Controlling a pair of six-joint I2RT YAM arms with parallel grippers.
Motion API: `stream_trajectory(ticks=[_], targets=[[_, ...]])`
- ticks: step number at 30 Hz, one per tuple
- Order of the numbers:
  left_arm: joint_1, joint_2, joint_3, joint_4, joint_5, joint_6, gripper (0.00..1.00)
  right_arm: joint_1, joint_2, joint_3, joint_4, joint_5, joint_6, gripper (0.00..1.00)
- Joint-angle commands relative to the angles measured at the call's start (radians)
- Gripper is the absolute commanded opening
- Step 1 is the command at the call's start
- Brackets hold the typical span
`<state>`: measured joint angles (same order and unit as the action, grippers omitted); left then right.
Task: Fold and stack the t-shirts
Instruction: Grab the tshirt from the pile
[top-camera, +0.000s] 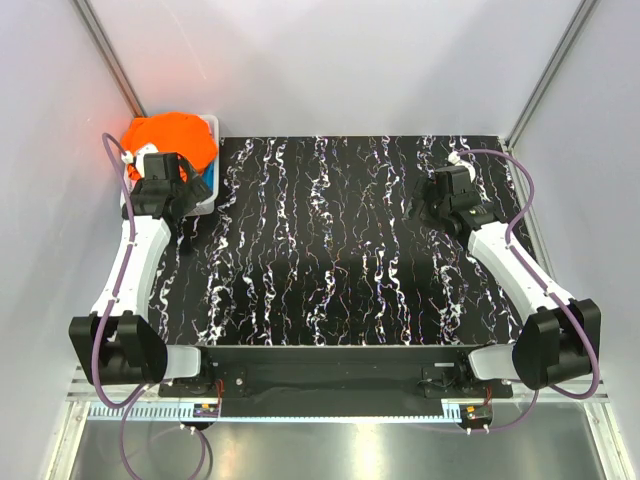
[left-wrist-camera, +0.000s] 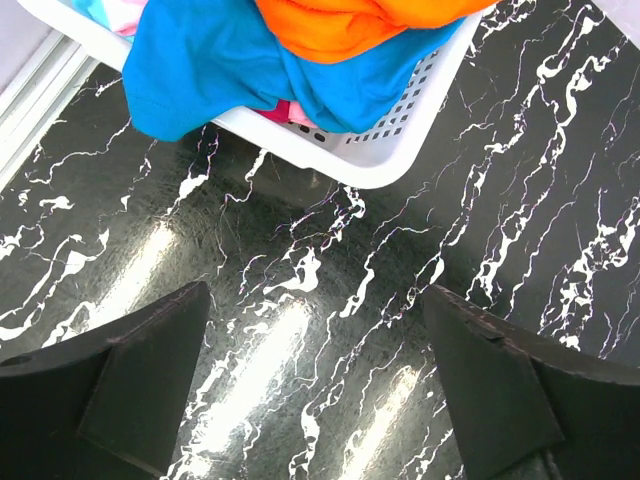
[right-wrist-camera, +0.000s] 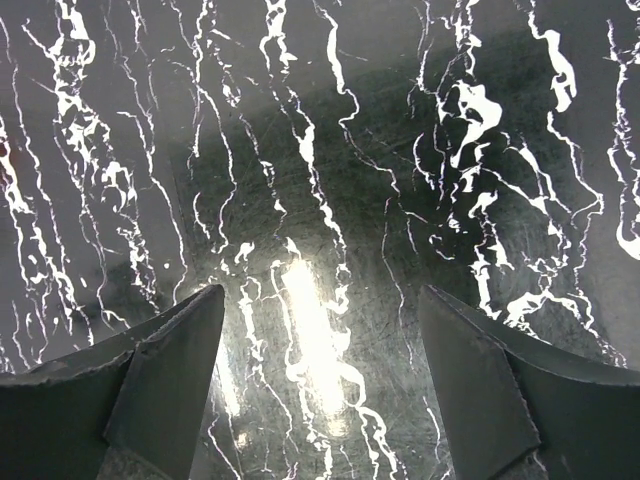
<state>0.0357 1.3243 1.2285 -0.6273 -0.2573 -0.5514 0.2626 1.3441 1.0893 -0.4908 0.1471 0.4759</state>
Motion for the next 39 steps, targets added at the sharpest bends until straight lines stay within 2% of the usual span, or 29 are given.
stream_trajectory(ticks=[1,5,10,13,17,20,21,25,33,39], targets=[[0.001,-0.025,0.034,0.034,0.016,0.028,0.97,0.004,-0.034,0.031,0.034,-0.023,0.026,0.85],[0.001,-0.04,0.034,0.028,0.026,0.033,0.99,0.009,-0.048,0.027,0.032,-0.026,0.036,0.84],[0.016,-0.045,0.035,0.018,0.006,-0.045,0.99,0.01,-0.082,0.014,0.028,-0.032,0.043,0.84],[0.058,-0.021,0.051,0.035,0.093,-0.082,0.99,0.012,-0.098,0.008,0.018,-0.026,0.033,0.83],[0.183,0.078,0.106,0.052,0.263,-0.145,0.99,0.01,-0.106,0.004,0.011,-0.014,0.018,0.84],[0.252,0.194,0.164,0.066,0.375,-0.185,0.93,0.01,-0.105,-0.002,0.012,-0.012,0.017,0.84],[0.262,0.243,0.176,0.075,0.394,-0.199,0.86,0.01,-0.097,-0.003,0.014,-0.011,0.017,0.84],[0.271,0.344,0.247,0.147,0.467,-0.202,0.68,0.01,-0.053,0.004,0.023,-0.015,0.013,0.84],[0.267,0.426,0.289,0.25,0.466,-0.185,0.63,0.012,0.064,0.023,0.078,-0.053,0.007,0.85],[0.234,0.368,0.253,0.285,0.275,-0.148,0.63,0.01,0.138,0.04,0.103,-0.075,-0.002,0.84]])
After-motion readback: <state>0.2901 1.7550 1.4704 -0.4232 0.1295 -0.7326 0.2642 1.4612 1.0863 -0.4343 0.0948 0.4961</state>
